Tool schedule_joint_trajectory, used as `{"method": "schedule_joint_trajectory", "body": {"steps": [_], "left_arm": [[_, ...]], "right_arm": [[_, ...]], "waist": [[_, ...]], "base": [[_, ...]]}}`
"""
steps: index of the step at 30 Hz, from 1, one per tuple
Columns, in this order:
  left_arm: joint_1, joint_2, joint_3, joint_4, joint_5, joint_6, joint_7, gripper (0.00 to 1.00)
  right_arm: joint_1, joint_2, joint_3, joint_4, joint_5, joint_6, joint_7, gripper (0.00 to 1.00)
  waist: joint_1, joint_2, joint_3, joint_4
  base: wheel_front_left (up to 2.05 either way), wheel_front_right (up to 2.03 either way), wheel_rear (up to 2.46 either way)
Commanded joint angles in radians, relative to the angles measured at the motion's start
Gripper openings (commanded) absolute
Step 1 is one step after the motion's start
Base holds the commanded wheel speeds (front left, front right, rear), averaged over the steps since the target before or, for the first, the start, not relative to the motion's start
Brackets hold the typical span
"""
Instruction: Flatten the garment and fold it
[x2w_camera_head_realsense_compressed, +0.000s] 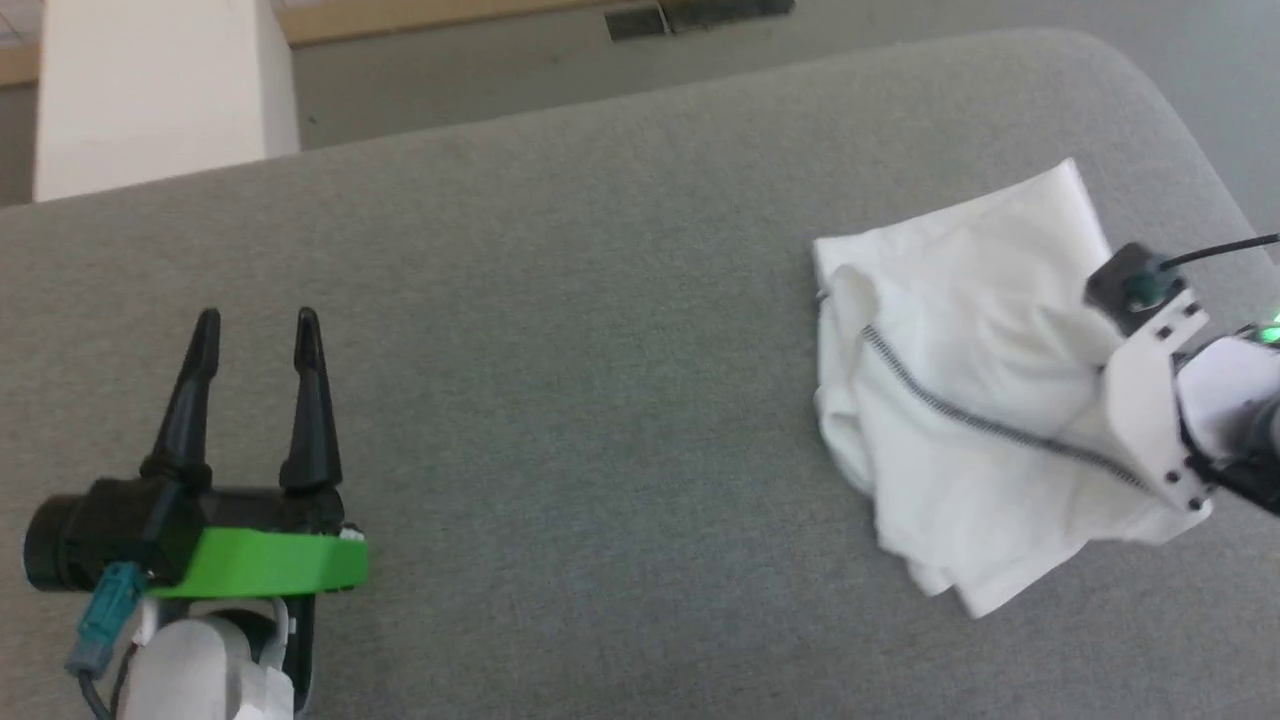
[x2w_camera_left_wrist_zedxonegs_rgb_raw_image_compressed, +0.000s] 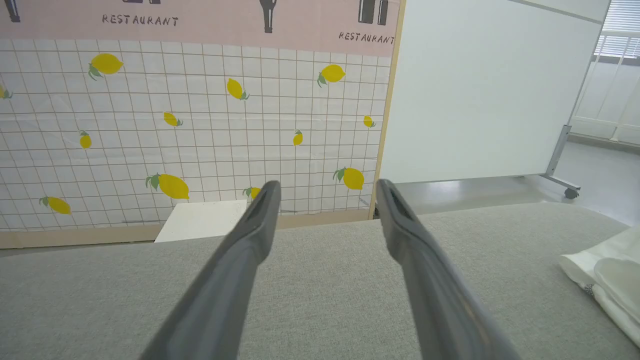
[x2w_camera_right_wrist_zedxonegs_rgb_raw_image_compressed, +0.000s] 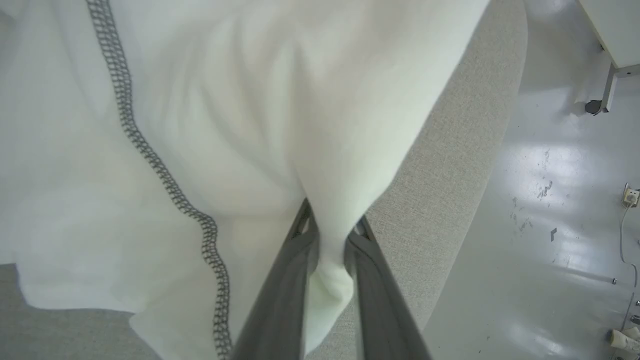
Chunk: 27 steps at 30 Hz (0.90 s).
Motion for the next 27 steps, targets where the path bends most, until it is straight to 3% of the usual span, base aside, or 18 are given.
{"method": "schedule_joint_trajectory", "body": {"steps": [1, 9, 19, 20, 21, 27], "left_arm": [[-0.023, 0.016, -0.003, -0.012, 0.008, -0.006, 0.004, 1.00], [-0.069, 0.066, 0.002, -0.068, 0.011, -0.008, 0.038, 1.00], [-0.075, 0.093, 0.008, -0.096, 0.003, -0.006, 0.052, 1.00], [-0.075, 0.092, 0.007, -0.095, 0.002, -0.005, 0.052, 1.00], [-0.076, 0.092, 0.005, -0.094, 0.002, -0.004, 0.051, 1.00], [-0.066, 0.083, -0.006, -0.063, -0.001, 0.003, 0.042, 1.00]], "right_arm": [[-0.025, -0.016, -0.006, 0.018, 0.004, -0.002, -0.018, 0.00], [-0.090, -0.078, -0.132, 0.174, -0.028, -0.002, -0.094, 0.00], [-0.085, -0.055, -0.375, 0.334, -0.135, -0.002, -0.083, 0.00], [-0.082, -0.046, -0.412, 0.343, -0.152, -0.002, -0.085, 0.44], [-0.079, -0.038, -0.438, 0.352, -0.171, -0.002, -0.078, 1.00], [-0.070, 0.051, -0.612, 0.329, -0.259, -0.002, -0.057, 1.00]], "waist": [[0.0000, -0.0001, 0.145, -0.048], [0.0000, -0.0001, 0.269, 0.014], [0.0000, -0.0001, 0.311, 0.061], [0.0000, -0.0001, 0.310, 0.063], [0.0000, -0.0001, 0.308, 0.064], [0.0000, -0.0001, 0.239, 0.057]], "base": [[0.00, 0.00, 0.00], [0.00, 0.00, 0.00], [0.00, 0.00, 0.00], [0.00, 0.00, 0.00], [0.00, 0.00, 0.00], [0.00, 0.00, 0.00]]}}
